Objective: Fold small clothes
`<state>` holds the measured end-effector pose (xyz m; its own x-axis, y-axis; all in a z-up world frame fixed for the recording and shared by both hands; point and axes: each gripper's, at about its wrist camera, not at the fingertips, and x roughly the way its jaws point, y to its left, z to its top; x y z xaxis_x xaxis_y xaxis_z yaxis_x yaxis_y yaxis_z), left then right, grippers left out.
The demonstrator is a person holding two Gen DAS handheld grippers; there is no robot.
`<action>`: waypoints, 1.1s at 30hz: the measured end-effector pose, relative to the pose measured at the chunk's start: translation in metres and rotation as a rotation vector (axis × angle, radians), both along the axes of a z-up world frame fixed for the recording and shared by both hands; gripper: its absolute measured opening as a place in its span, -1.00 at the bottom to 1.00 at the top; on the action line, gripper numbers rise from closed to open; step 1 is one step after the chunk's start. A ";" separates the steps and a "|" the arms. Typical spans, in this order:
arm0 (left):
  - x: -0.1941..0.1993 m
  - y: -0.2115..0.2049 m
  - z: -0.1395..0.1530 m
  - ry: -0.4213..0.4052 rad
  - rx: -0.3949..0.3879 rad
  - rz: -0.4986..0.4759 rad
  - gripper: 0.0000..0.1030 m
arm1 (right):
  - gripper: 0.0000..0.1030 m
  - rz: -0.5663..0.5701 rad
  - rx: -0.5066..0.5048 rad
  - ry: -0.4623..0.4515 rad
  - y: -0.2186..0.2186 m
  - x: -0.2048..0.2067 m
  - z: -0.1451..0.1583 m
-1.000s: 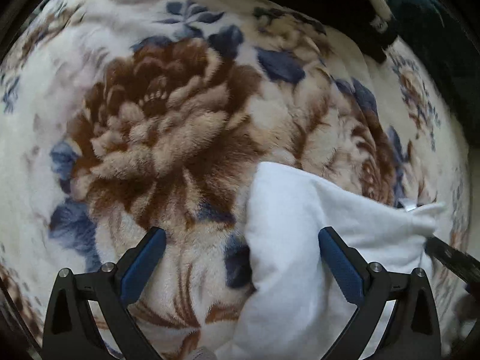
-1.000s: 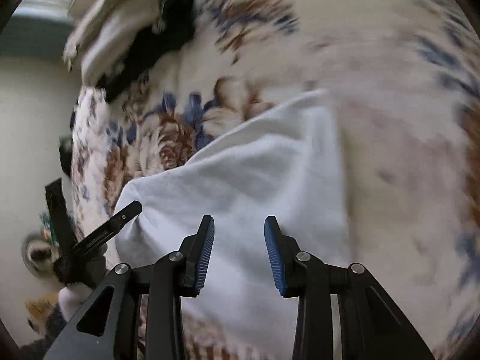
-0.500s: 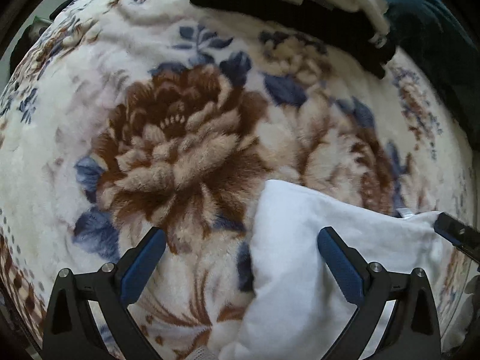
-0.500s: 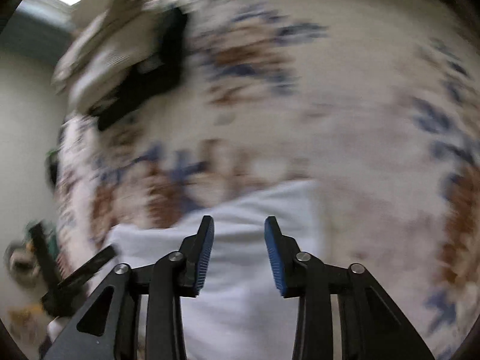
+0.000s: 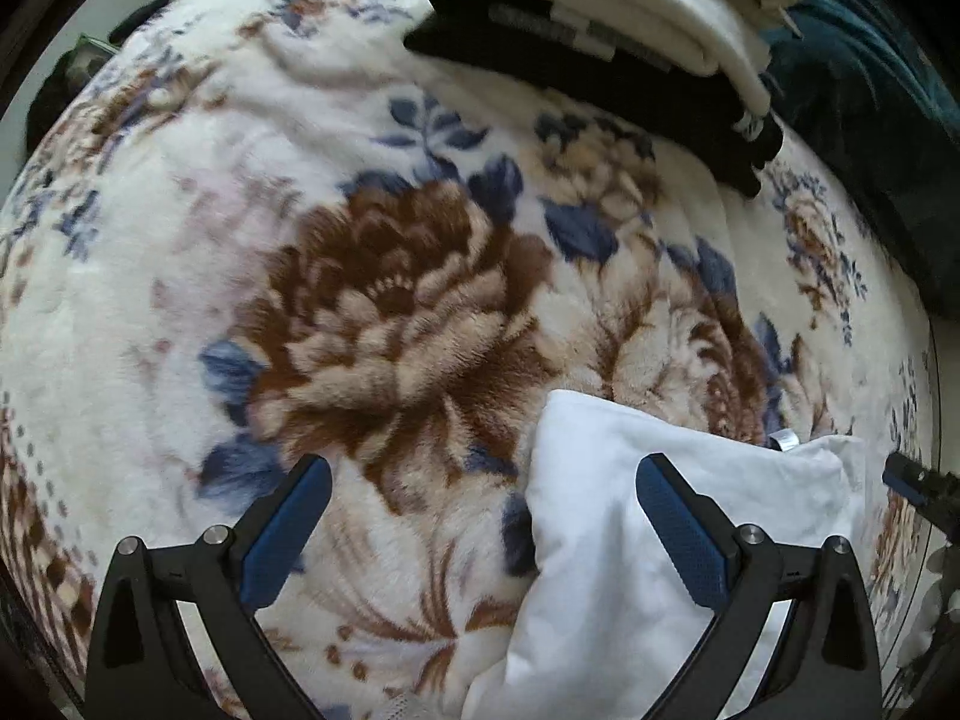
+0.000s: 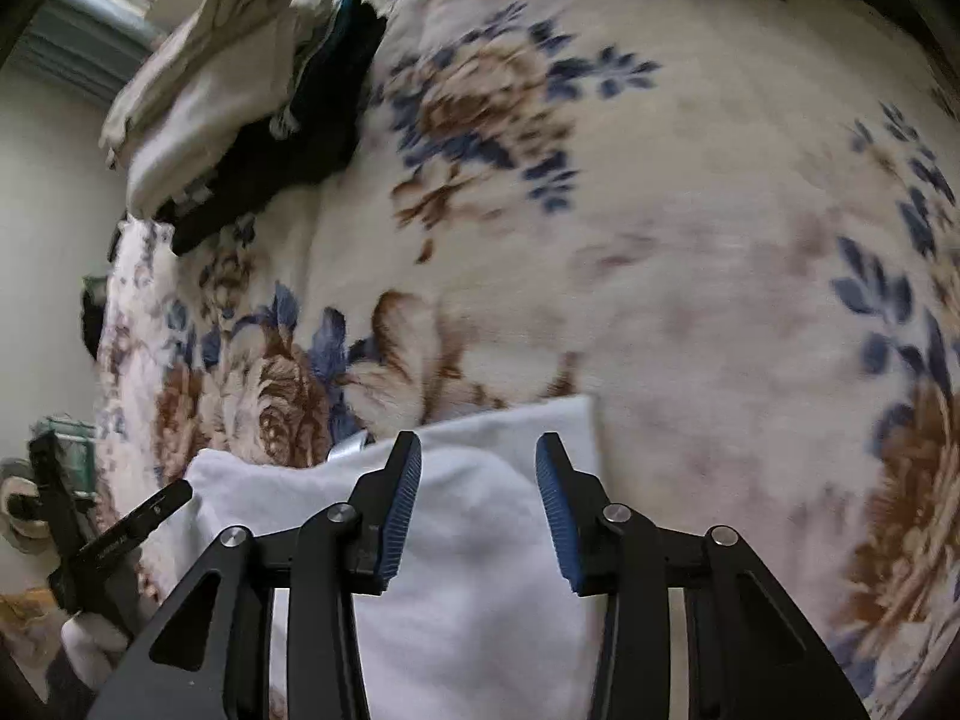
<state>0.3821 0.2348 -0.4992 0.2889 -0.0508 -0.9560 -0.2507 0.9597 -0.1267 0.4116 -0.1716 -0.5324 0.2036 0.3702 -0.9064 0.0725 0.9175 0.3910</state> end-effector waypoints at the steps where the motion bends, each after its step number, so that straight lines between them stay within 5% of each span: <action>1: -0.005 -0.002 0.007 -0.017 0.016 0.008 1.00 | 0.00 -0.010 -0.024 -0.001 -0.008 -0.004 0.001; 6: -0.020 -0.034 0.027 -0.065 0.097 -0.020 1.00 | 0.00 -0.069 0.031 0.031 -0.041 -0.012 -0.010; 11: -0.015 -0.079 0.022 -0.053 0.197 -0.091 1.00 | 0.00 0.322 -0.175 -0.044 0.027 0.000 0.003; 13: -0.015 -0.083 0.018 -0.038 0.190 -0.090 1.00 | 0.00 0.545 -0.257 -0.041 0.067 0.004 -0.003; 17: -0.019 -0.076 0.009 -0.008 0.139 -0.052 1.00 | 0.00 0.795 -0.393 0.037 0.102 0.015 -0.030; 20: -0.021 -0.072 0.006 -0.008 0.123 -0.042 1.00 | 0.00 0.808 -0.356 0.116 0.095 0.028 -0.037; 24: -0.023 -0.068 0.003 -0.012 0.104 -0.038 1.00 | 0.00 0.768 -0.330 0.058 0.073 0.033 -0.017; 31: -0.016 -0.075 0.003 -0.020 0.065 -0.017 1.00 | -0.01 0.972 -0.409 0.090 0.070 0.011 -0.039; 33: -0.014 -0.077 0.006 -0.028 0.057 -0.017 1.00 | -0.38 1.013 -0.398 0.104 0.074 0.005 -0.046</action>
